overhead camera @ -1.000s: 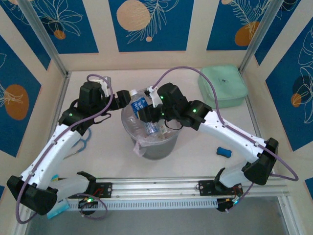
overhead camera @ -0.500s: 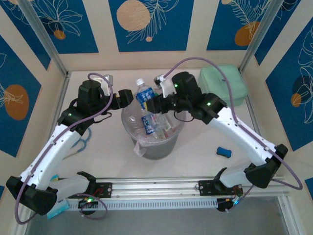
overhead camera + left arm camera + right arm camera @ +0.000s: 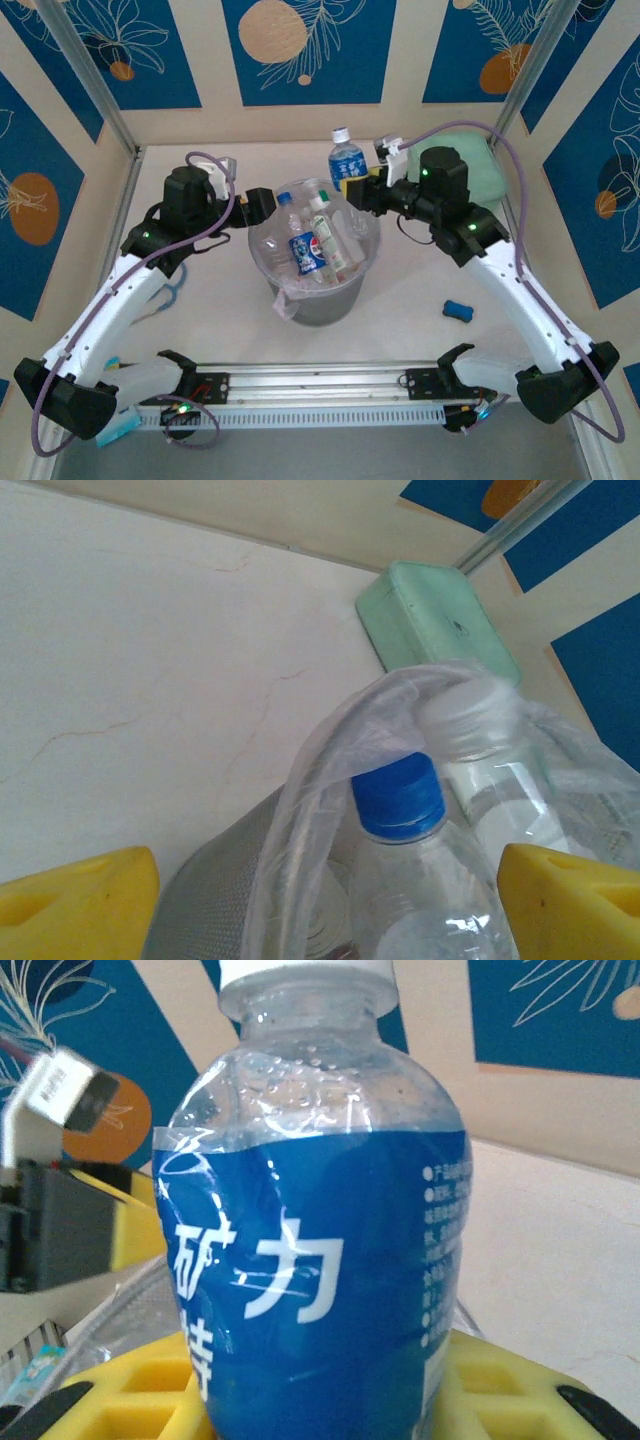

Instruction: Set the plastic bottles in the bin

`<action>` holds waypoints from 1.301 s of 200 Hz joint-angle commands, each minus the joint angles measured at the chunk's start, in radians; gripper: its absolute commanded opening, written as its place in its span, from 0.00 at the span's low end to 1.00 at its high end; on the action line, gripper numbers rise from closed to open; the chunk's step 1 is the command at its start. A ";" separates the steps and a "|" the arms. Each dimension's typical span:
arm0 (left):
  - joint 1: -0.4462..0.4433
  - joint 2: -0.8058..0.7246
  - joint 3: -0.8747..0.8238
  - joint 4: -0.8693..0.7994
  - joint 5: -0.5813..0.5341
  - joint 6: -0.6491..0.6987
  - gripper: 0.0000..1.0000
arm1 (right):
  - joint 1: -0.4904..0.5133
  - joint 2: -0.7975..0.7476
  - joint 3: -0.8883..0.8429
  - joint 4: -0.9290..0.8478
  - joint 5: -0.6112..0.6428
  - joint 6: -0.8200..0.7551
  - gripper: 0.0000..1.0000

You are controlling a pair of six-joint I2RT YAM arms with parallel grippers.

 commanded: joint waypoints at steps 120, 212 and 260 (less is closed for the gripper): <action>-0.011 0.042 0.017 0.038 0.047 -0.005 0.85 | 0.105 0.057 -0.195 -0.042 -0.018 0.047 0.03; -0.014 -0.041 0.102 -0.099 -0.099 0.041 0.71 | 0.115 -0.050 0.006 -0.022 -0.040 0.101 0.02; -0.017 -0.050 0.136 -0.186 -0.110 0.073 0.57 | 0.141 -0.013 0.049 0.099 -0.058 0.099 0.03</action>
